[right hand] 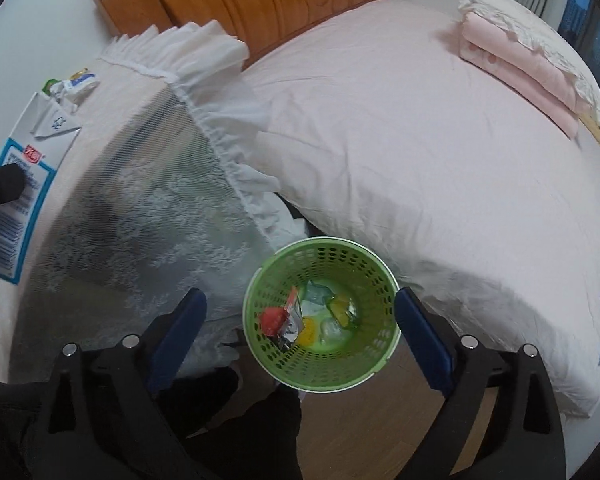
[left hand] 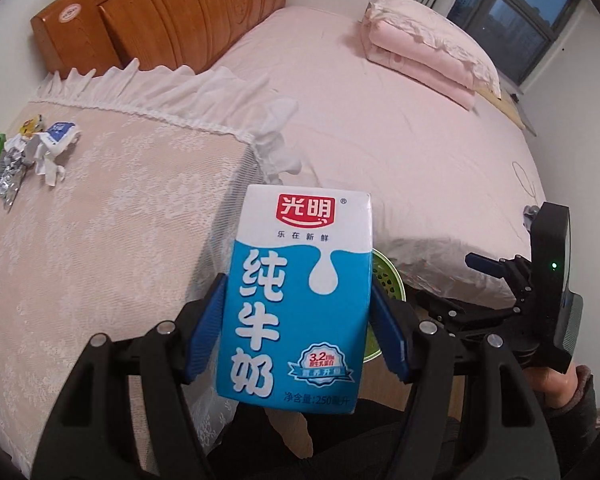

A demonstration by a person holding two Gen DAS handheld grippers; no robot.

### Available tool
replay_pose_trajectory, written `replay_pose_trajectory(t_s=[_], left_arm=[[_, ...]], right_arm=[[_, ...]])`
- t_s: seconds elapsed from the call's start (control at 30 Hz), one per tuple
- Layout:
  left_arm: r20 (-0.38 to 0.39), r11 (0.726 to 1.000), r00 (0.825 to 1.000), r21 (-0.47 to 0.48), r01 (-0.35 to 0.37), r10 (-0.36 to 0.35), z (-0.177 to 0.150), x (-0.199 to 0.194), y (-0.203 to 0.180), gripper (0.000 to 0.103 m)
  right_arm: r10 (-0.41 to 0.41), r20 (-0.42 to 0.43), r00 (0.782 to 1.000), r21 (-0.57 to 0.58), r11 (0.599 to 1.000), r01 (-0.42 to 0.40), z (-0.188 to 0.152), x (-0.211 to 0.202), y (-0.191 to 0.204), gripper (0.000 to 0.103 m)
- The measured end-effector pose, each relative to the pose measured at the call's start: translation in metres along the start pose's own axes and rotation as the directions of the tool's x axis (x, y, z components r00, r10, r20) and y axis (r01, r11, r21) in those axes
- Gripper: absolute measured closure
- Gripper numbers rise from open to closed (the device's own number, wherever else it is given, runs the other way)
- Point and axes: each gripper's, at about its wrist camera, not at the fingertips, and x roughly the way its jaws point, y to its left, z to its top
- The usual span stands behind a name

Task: Collect trash
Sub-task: 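Drop the milk carton and red wrapper into the green basket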

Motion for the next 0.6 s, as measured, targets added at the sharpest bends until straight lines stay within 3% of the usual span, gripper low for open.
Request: replay_pose_trajectory(t_s=[0.47,0.53,0.57,0.6], left_arm=[[-0.076,0.988,0.994,0.126,0.086,-0.077,0.005,0.033,-0.080,0.037],[-0.069,0.986,0.994,0.139,0.095,-0.086,0.005,0.032,-0.090,0.029],[-0.060,0.985,0.995,0.147,0.094,-0.086,0.005,0.030,-0.095,0.017],[-0.046,0.984,0.996,0.154,0.089,-0.083,0.005,0.028,-0.098,0.012]], right_arm=[[-0.079,0.039,0.996,0.133,0.988,0.073,0.000,-0.016,-0.084,0.005],[-0.080,0.041,0.996,0.143,0.987,0.074,0.001,-0.017,-0.092,0.005],[-0.081,0.040,0.996,0.145,0.987,0.075,0.000,-0.018,-0.094,0.005],[-0.083,0.039,0.996,0.146,0.986,0.077,0.000,-0.017,-0.096,0.005]])
